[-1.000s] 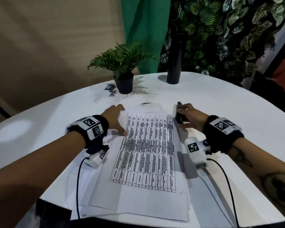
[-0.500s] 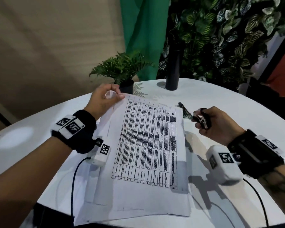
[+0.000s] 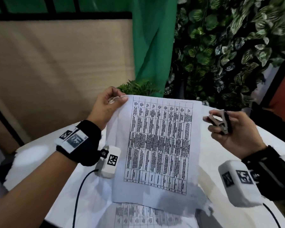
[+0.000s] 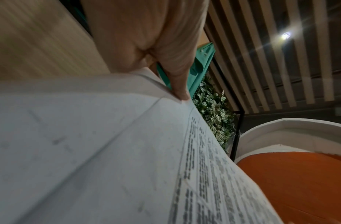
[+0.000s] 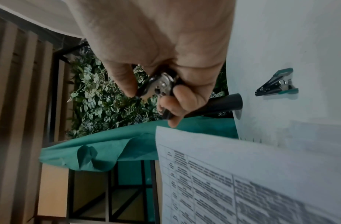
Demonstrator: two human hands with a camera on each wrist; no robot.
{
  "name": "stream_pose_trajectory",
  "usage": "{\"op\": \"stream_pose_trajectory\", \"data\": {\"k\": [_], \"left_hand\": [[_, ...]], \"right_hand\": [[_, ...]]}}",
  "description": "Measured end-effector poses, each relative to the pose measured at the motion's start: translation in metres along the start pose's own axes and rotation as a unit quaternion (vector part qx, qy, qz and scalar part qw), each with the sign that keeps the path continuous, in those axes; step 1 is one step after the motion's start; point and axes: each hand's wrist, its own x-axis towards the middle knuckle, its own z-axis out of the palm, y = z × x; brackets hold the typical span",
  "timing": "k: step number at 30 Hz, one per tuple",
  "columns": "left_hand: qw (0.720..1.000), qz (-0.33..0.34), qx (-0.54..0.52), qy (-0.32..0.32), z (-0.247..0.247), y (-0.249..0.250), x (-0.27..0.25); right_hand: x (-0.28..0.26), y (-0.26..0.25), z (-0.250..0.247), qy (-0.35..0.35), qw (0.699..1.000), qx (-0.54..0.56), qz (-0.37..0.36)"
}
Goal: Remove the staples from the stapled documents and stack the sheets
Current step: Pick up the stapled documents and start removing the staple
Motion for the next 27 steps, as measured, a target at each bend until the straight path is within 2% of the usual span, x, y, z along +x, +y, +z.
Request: {"op": "stream_pose_trajectory", "data": {"k": [6,11,13,16,18,22,24,27], "left_hand": [[0.999,0.034,-0.014,-0.001,0.001,0.008,0.005],[0.998,0.050,-0.028,0.026,0.000,0.012,0.003],[0.998,0.007,-0.047,0.039,-0.006,0.007,0.001],[0.991,-0.113,-0.059,-0.039,-0.008,-0.001,-0.009],[0.988,-0.142,-0.049,-0.025,-0.003,0.001,-0.008],[0.995,-0.071,-0.074,0.008,0.006,0.032,0.011],[0.997,-0.024,-0.072,-0.003,0.006,0.049,0.016],[0.998,0.019,-0.049,-0.033,0.005,0.064,0.006]], "right_hand": [[0.001,0.019,0.018,0.000,0.978,-0.209,0.001],[0.012,0.013,0.031,-0.002,0.984,-0.179,-0.022],[0.016,0.010,0.029,-0.003,0.983,-0.180,-0.041],[0.017,0.010,0.026,-0.006,0.978,-0.202,-0.058],[0.019,0.008,0.030,-0.001,0.974,-0.216,-0.075],[0.025,-0.019,0.044,0.021,0.951,-0.254,-0.175],[0.022,-0.038,0.048,0.028,0.944,-0.244,-0.221],[0.014,-0.046,0.040,-0.003,0.935,-0.239,-0.261]]}}
